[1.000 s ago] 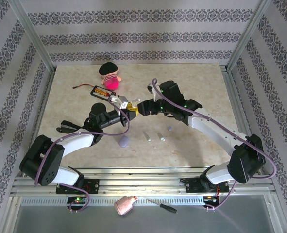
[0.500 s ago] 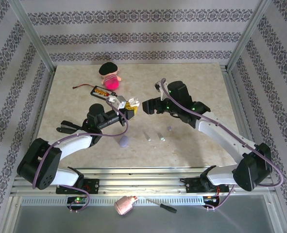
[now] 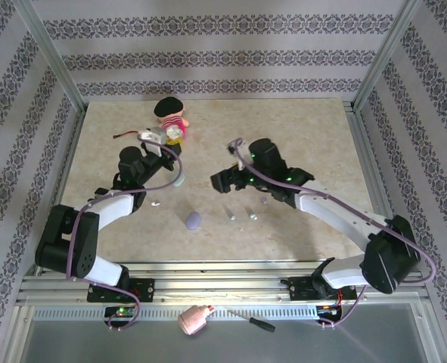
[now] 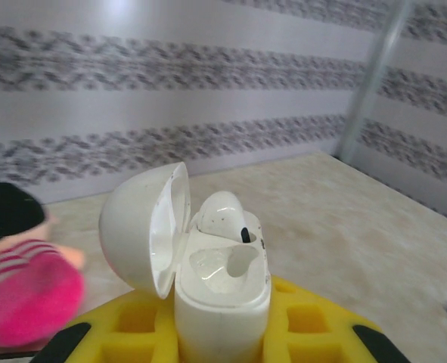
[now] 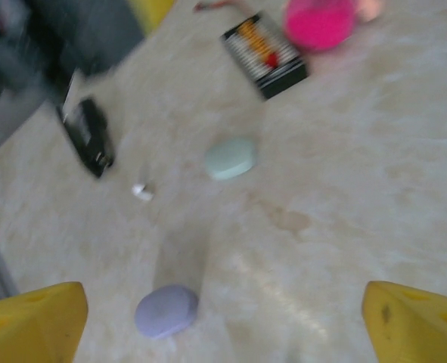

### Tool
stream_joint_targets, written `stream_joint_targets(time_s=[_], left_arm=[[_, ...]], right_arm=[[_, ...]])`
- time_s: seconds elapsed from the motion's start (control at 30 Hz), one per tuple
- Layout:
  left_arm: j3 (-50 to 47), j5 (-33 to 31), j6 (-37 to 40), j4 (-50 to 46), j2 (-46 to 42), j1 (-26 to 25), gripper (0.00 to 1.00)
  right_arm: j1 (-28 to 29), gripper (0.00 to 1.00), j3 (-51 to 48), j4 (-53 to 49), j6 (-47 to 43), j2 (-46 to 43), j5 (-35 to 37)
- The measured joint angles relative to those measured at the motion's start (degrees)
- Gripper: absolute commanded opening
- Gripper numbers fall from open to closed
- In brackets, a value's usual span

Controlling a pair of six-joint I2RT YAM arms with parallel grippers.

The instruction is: Insert the wireless bluetooth earbuds into the charging case

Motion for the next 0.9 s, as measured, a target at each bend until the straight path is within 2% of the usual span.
stream_joint_targets(time_s=[0.07, 0.23, 0.47, 0.5, 0.77, 0.9], left_arm=[[1.11, -0.87, -1.01, 0.5, 1.22, 3.02, 0.0], [2.95, -1.86, -4.33, 0.5, 2.51, 9.51, 0.0], [4.74, -2.4, -7.43, -2.34, 2.34, 14.97, 0.0], [4.74, -2.38, -7.87, -3.1, 2.19, 15.63, 0.0], [5.42, -2.4, -12.2, -7.58, 1.11, 20.2, 0.0], [5.81, -2.34, -12.96, -9.46, 0.15, 20.63, 0.0]], right_arm=[[2.64, 0.8, 0.63, 0.13, -3.06, 3.45, -1.62], [9.44, 0.77, 4.42, -0.26, -11.65, 12.9, -2.47], [15.58, 0.69, 17.73, -2.34, -20.72, 27.67, -1.11], [16.13, 0.65, 19.82, -2.4, -21.88, 29.77, -0.74], [17.2, 0.54, 34.07, -5.4, -25.86, 43.15, 0.66], [17.2, 0.53, 40.61, -7.06, -25.97, 48.72, 1.29]])
